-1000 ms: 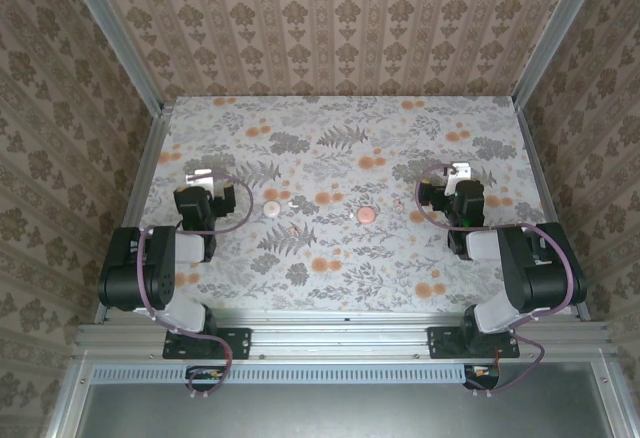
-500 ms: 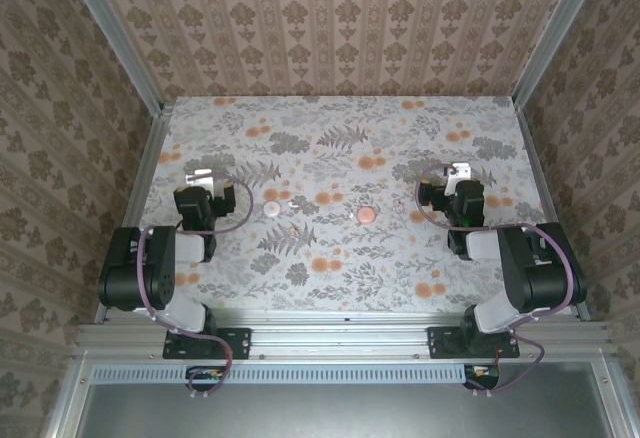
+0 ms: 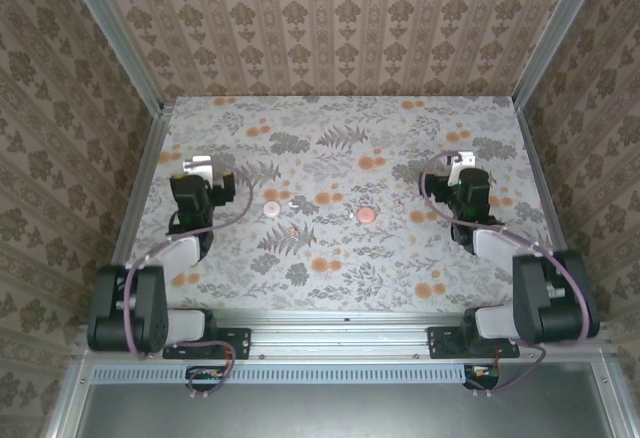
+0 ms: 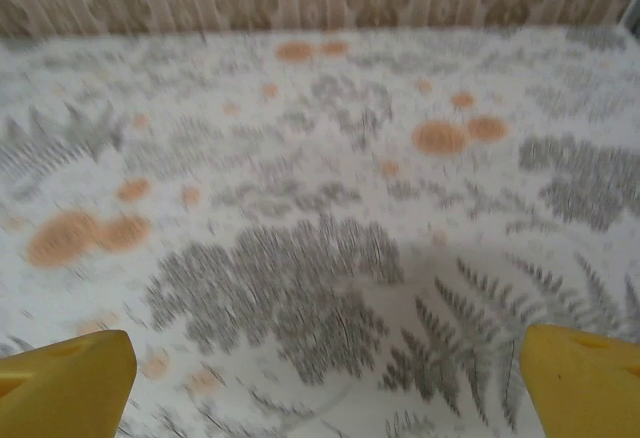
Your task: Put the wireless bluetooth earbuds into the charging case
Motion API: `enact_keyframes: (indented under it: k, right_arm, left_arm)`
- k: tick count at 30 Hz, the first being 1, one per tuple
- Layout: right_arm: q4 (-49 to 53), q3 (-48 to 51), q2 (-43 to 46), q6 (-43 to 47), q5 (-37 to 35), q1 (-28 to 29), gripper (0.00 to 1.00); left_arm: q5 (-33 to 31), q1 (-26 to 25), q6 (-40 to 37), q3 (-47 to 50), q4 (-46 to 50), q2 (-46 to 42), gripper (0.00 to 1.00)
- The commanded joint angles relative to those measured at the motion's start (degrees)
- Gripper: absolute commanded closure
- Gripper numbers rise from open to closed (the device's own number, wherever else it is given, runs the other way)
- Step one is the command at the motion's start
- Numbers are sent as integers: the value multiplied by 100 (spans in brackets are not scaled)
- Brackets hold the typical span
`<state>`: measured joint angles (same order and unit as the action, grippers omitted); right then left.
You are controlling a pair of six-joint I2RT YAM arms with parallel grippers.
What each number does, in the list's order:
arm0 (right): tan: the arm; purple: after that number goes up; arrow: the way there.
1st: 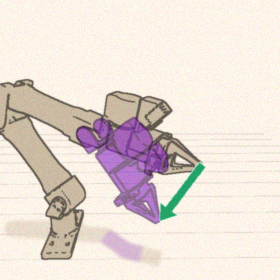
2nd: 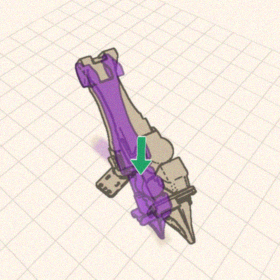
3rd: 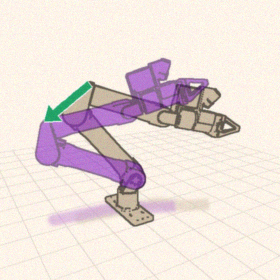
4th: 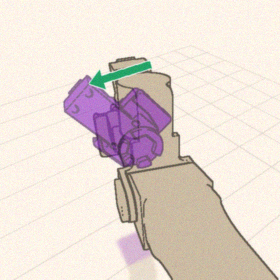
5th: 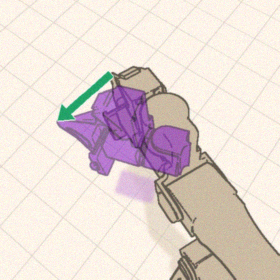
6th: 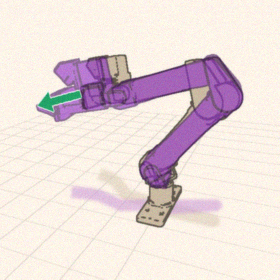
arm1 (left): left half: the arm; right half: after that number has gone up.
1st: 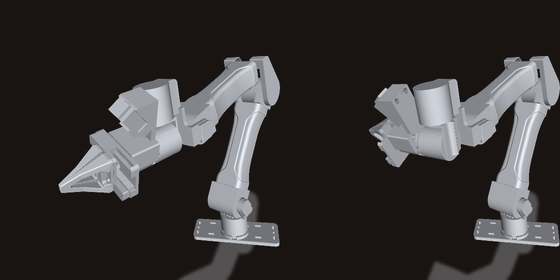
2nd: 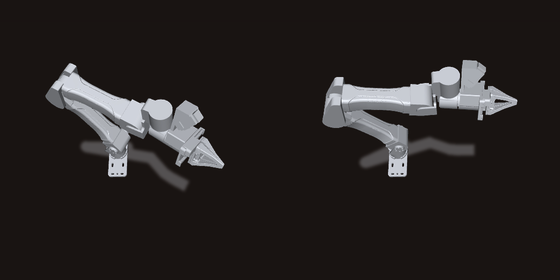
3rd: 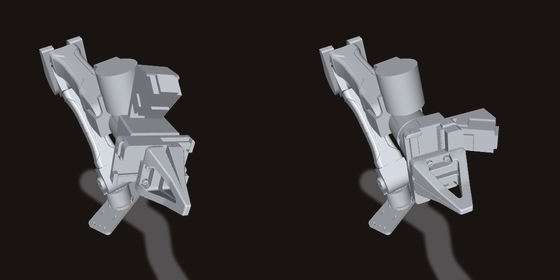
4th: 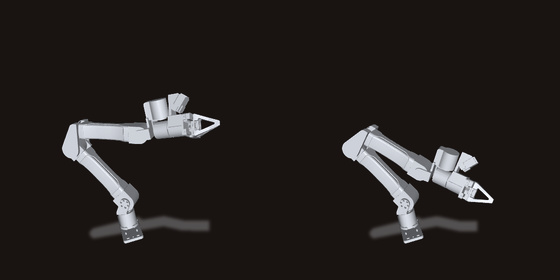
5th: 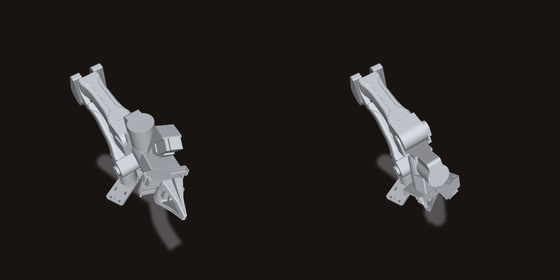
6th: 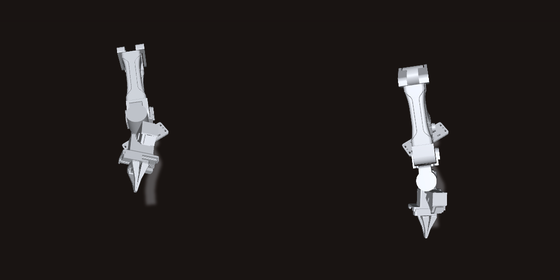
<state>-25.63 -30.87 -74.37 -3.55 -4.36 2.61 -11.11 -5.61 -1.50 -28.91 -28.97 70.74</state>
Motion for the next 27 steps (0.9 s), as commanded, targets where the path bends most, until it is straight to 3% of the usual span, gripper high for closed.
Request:
enact_keyframes:
  k: [1,7,13,16,19,22,27]
  right_arm:
    - [2013,-674,618,-538,-43,186,0]
    - [4807,-2016,1077,-1305,-442,781,0]
    - [7613,-3505,439,-1702,-508,1774,0]
    - [8085,-3625,350,-1982,-265,2105,0]
    - [8452,-3817,122,-2013,297,2221,2]
    - [8772,-4000,-170,-2122,418,2274,7]
    - [8446,-4001,-485,-2067,825,2324,17]
  left_arm:
    - [256,-90,350,-626,1833,-692,4]
    - [408,-743,1169,-1569,4331,-1207,12]
    - [427,-1482,2117,-2138,6091,-906,17]
    - [714,-1732,2716,-2065,6326,-770,19]
    - [758,-1799,2772,-2346,6478,-409,20]
    - [771,-1804,2836,-2506,6696,-66,20]
    - [1276,-1726,2958,-2268,6680,98,17]
